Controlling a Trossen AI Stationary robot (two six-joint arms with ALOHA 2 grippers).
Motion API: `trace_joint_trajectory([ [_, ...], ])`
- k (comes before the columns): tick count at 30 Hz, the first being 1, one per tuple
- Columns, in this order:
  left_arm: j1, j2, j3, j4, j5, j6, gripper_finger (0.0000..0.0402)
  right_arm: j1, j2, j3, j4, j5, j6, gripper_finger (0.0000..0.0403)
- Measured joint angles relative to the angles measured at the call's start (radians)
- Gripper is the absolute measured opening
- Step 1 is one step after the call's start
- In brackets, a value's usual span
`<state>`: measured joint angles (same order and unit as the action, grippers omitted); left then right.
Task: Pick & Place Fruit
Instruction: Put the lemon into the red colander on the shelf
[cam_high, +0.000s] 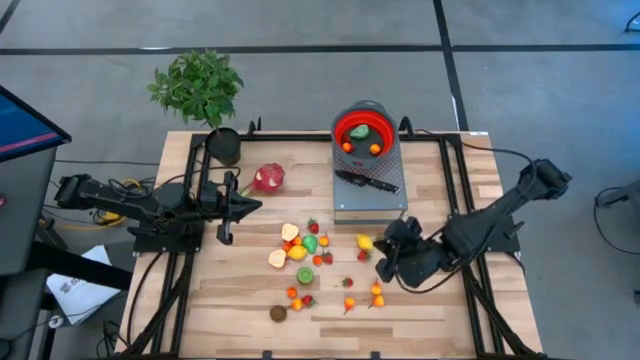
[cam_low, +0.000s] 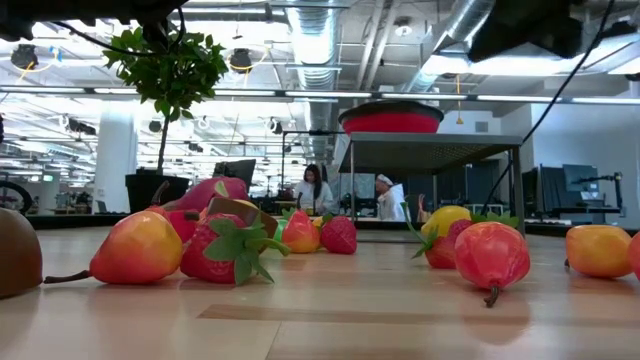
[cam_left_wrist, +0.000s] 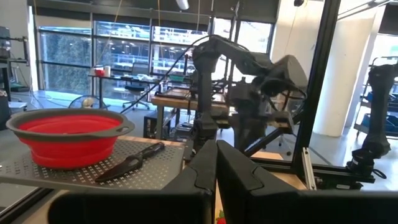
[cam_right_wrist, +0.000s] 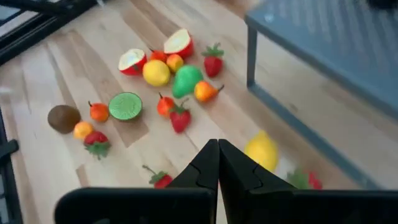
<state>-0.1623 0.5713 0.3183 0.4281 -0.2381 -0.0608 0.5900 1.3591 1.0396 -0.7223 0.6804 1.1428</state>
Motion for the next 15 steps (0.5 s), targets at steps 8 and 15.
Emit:
trace_joint_trajectory([
  [8, 0.0, 0.0, 0.0, 0.0, 0.0, 0.0, 0.0003, -0.009, 0.135, 0.169, -0.341, -0.026, 0.279, 0.0],
  [15, 0.0, 0.0, 0.0, 0.0, 0.0, 0.0, 0.0003, -0.059, 0.294, 0.353, -0.558, -0.113, 0.322, 0.0],
])
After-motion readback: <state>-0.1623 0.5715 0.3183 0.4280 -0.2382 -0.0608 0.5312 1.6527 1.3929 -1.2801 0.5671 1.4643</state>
